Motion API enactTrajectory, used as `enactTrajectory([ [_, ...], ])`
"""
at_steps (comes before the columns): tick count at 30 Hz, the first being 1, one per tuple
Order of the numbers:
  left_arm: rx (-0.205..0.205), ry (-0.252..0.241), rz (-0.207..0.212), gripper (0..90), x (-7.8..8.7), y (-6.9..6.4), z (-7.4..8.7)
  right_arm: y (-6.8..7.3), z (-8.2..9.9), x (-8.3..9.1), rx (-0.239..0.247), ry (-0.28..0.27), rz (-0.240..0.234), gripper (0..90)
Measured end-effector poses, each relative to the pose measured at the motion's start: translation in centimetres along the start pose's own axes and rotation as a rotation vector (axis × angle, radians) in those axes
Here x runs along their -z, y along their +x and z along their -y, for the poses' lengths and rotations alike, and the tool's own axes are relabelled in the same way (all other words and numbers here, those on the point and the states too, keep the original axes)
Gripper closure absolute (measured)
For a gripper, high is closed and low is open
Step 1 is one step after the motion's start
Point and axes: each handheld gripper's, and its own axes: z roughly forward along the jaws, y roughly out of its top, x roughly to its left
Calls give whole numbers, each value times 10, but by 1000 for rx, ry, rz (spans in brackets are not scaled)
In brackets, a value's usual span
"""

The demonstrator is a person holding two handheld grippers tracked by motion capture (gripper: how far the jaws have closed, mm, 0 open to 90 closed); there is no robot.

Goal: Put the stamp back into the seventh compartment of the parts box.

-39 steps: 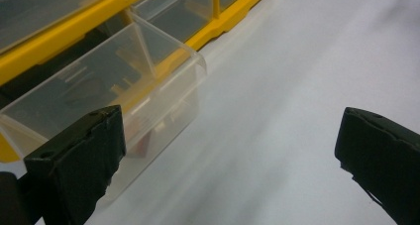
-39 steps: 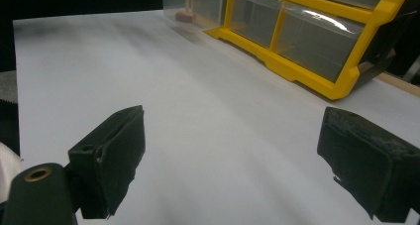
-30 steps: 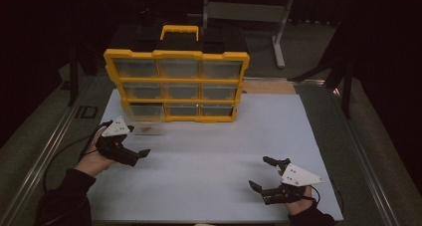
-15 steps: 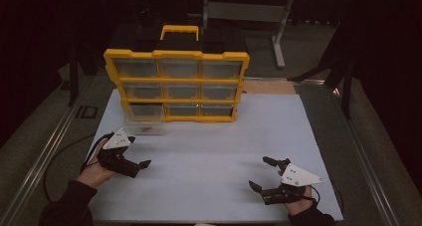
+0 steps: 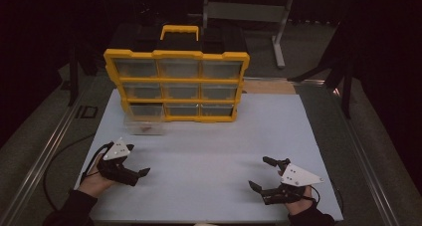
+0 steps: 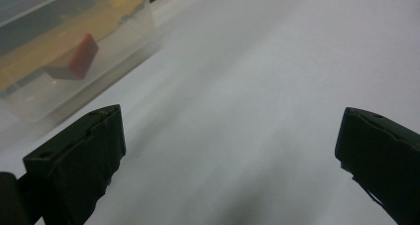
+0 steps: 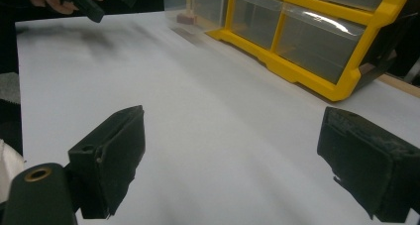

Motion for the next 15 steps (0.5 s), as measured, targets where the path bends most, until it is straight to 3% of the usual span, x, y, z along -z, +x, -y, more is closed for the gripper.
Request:
enactTrajectory([
  [4, 7, -23, -21, 0, 2, -3, 4, 0, 0, 0, 2, -2, 1, 113],
  [9, -5, -25, -42, 0, 4, -5, 10, -1, 0, 0, 2, -1, 1, 113],
  [10, 3, -29, -32, 0, 5, -5, 11, -1, 0, 0, 3, -1, 0, 113],
  [15, 14, -19, -57, 0, 3, -5, 16, -1, 0, 1, 3, 0, 0, 113],
])
